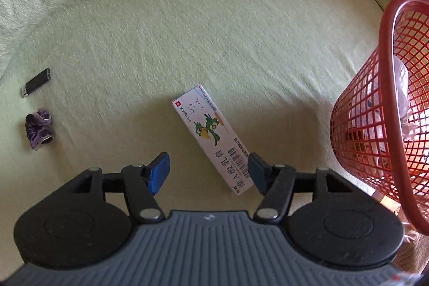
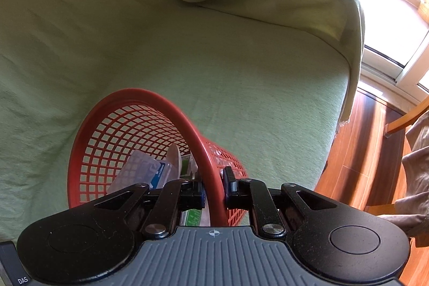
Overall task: Organize objects
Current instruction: 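Move the left gripper to the white parrot medicine box and grasp it, then carry the medicine box into the red basket and open the left gripper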
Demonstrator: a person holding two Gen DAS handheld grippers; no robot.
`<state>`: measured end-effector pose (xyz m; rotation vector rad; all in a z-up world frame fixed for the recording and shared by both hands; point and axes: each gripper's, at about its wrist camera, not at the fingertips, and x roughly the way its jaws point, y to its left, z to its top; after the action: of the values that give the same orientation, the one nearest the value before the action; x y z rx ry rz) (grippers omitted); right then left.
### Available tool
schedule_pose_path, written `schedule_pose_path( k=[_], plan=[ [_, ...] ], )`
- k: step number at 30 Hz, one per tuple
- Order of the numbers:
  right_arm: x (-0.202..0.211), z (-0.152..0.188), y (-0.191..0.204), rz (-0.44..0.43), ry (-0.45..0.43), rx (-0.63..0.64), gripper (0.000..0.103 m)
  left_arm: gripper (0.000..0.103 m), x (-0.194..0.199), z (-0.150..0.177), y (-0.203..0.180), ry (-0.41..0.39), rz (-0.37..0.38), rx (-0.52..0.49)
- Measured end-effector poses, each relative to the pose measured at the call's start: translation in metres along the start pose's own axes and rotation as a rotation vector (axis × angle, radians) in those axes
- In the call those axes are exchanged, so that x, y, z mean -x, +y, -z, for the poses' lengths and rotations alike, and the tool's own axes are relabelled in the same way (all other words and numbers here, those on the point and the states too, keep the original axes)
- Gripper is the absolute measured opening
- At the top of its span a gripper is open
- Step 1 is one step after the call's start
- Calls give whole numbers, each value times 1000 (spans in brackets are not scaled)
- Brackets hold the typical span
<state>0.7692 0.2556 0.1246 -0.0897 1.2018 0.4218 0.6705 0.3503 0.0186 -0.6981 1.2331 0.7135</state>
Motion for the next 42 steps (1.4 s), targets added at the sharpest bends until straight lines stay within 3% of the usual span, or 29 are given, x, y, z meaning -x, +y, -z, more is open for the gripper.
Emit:
schedule_pose_path(
  k=[9, 15, 21, 23, 25, 34, 42],
  plan=[
    [-13, -10, 17, 44, -2, 33, 9, 65, -30, -16, -7, 25, 35, 90],
    [-15, -12, 22, 51, -6, 51, 9, 46, -48, -17, -9, 44, 8, 92],
    [-15, -10, 25, 55, -7, 73, 9, 47, -58, -16, -10, 46, 9, 101],
    [-15, -9, 26, 56, -6, 83, 9, 42, -60, -15, -11, 50, 0, 89],
    [-14, -8, 26, 58, -5, 88, 9, 33, -60, -16, -13, 42, -22, 55],
    [-11, -4, 27, 60, -3, 100, 9, 33, -43, -18, -7, 15, -36, -13],
    [-8, 2, 29, 61, -8, 114, 8, 33, 7, -32, -1, -94, -10, -26]
  ],
)
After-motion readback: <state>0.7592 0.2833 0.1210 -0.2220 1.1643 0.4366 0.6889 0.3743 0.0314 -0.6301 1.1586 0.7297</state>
